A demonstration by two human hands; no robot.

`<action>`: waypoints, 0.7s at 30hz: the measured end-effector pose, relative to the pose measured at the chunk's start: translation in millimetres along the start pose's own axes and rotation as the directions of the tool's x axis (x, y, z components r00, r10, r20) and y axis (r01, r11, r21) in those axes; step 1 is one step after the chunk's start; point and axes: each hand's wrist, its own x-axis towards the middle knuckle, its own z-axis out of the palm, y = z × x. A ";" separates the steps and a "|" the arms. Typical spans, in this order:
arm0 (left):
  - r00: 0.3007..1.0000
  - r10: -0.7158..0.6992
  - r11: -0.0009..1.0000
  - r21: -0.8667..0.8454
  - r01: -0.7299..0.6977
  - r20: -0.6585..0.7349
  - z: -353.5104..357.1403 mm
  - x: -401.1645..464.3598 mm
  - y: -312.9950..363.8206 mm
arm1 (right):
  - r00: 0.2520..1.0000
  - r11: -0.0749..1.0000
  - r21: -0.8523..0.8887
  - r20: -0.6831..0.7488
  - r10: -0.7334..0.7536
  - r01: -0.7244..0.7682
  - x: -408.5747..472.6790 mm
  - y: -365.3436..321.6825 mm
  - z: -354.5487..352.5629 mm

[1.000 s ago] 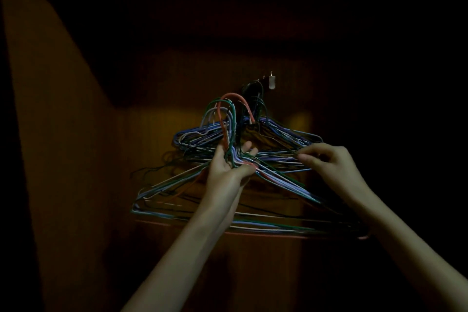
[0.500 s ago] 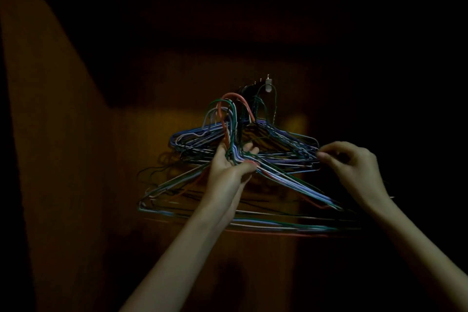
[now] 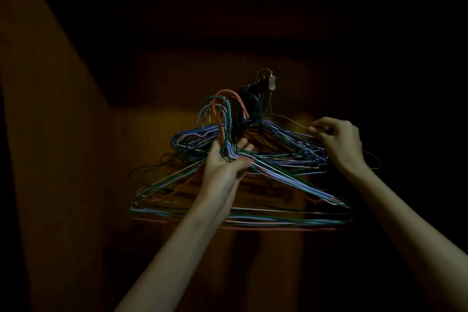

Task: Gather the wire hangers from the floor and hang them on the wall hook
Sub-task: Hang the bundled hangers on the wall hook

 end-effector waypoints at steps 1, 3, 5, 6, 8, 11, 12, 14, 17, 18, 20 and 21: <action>1.000 0.005 1.000 0.004 -0.005 -0.004 -0.6 1.9 -0.5 | 1.000 1.000 -0.008 0.008 0.014 -0.014 3.7 0.8 5.2; 1.000 0.007 1.000 0.013 -0.007 -0.009 -1.2 5.9 -1.7 | 0.999 0.999 -0.017 0.024 0.037 -0.037 11.2 4.3 15.9; 1.000 0.008 1.000 0.019 -0.008 -0.015 -1.5 9.7 -3.0 | 0.997 0.998 -0.023 0.048 0.060 -0.059 18.5 8.3 25.8; 1.000 0.012 1.000 0.021 -0.012 -0.019 -1.5 11.4 -3.3 | 0.996 0.997 -0.033 0.059 0.069 -0.068 22.0 10.0 30.1; 0.999 0.023 0.999 0.024 -0.022 -0.026 -2.4 15.6 -3.7 | 0.993 0.996 -0.050 0.083 0.083 -0.079 28.2 13.7 38.2; 0.999 0.033 0.999 0.041 -0.032 -0.030 -4.7 22.5 -4.8 | 0.989 0.994 -0.052 0.107 0.104 -0.099 36.2 19.0 48.9; 0.999 0.035 0.998 0.050 -0.034 -0.031 -5.4 24.5 -5.2 | 0.988 0.993 -0.053 0.110 0.109 -0.104 38.2 20.4 51.5; 0.999 0.042 0.997 0.066 -0.040 -0.031 -6.2 28.4 -5.6 | 0.987 0.993 -0.051 0.114 0.115 -0.110 41.5 22.7 55.1; 0.998 0.053 0.996 0.068 -0.051 -0.034 -6.7 32.8 -5.2 | 0.983 0.992 -0.032 0.135 0.127 -0.124 45.7 23.6 59.4; 0.998 0.059 0.996 0.067 -0.056 -0.036 -6.8 33.8 -4.8 | 0.982 0.991 -0.029 0.138 0.132 -0.129 47.6 23.5 61.2; 0.997 0.062 0.996 0.065 -0.059 -0.039 -7.8 35.8 -4.6 | 0.979 0.990 -0.034 0.150 0.142 -0.138 50.9 23.1 64.6; 0.997 0.062 0.996 0.067 -0.059 -0.039 -8.7 37.1 -4.8 | 0.975 0.989 -0.038 0.165 0.147 -0.143 51.9 23.1 65.8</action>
